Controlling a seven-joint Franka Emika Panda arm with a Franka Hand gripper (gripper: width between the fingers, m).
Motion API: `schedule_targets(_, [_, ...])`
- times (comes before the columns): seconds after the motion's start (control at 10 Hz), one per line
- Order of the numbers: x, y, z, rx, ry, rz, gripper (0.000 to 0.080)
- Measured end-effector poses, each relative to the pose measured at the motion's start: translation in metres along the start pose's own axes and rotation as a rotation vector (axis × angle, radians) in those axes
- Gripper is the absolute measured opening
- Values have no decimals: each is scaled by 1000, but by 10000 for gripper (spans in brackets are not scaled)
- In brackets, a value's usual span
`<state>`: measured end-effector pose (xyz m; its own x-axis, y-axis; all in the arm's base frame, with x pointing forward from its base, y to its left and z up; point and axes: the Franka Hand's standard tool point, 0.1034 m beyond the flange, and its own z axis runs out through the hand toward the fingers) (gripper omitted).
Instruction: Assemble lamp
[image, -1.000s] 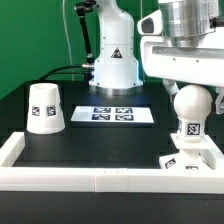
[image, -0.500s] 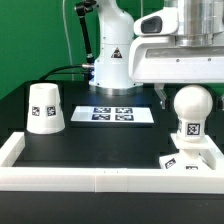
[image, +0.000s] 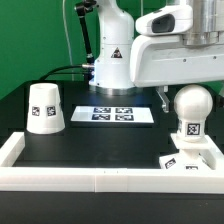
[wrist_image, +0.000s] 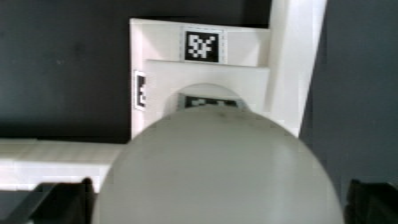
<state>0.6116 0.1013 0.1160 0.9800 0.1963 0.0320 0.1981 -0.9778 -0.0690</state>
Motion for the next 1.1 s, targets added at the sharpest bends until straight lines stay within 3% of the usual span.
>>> schedule_targets(0.2, [0, 1, 0, -3, 1, -140, 698])
schedule_targets(0.5, [7, -1, -1, -41, 28, -468, 698])
schedule_targets(0.9, [5, -2, 0, -49, 7, -769, 698])
schedule_targets(1.1, [5, 0, 1, -69, -10, -948, 698])
